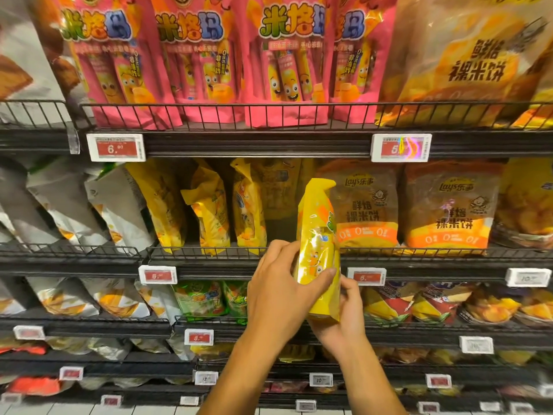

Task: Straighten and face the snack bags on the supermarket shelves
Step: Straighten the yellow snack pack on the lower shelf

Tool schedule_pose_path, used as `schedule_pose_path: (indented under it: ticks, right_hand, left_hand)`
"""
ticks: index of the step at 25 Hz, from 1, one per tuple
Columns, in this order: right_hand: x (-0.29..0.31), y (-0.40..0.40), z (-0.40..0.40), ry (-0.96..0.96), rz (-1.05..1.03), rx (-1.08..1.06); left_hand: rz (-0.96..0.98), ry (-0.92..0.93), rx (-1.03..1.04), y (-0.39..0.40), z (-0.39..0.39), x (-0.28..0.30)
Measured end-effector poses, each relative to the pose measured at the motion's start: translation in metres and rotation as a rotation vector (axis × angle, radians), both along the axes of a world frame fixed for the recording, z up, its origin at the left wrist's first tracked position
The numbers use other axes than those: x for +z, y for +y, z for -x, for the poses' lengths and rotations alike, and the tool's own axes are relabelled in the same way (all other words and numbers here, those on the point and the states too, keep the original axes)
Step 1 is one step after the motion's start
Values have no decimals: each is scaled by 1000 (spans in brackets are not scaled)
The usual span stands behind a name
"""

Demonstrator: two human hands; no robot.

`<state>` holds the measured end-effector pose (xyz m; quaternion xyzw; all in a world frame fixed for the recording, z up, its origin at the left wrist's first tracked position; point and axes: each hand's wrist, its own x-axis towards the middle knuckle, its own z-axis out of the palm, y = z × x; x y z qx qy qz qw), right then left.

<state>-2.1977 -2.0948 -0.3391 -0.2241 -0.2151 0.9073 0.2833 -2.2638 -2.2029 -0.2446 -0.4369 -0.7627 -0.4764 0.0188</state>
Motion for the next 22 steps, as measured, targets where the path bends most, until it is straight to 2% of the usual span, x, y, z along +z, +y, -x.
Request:
schedule_pose_path:
  ticks: [2, 4, 6, 8, 10, 14, 22]
  right_hand:
    - [3, 7, -6, 31, -59, 14]
    - [8, 17, -15, 57, -180, 29]
    - [13, 26, -25, 7, -369, 38]
    - [15, 32, -31, -87, -556, 40]
    - [15, 31, -35, -160, -715, 69]
    - [20, 24, -40, -302, -974, 80]
    - [33, 14, -43, -327, -1012, 46]
  left_hand:
    - [-39, -146, -94, -3, 7, -1]
    - [-106, -428, -254, -8, 23, -6]
    - [-105, -659, -357, -14, 45, -17]
    - [-74, -782, -395, -19, 64, -30]
    - [-55, -810, -392, -21, 75, -43]
    - [-121, -699, -392, -28, 86, -56]
    - [-191, -607, -472, -36, 88, -45]
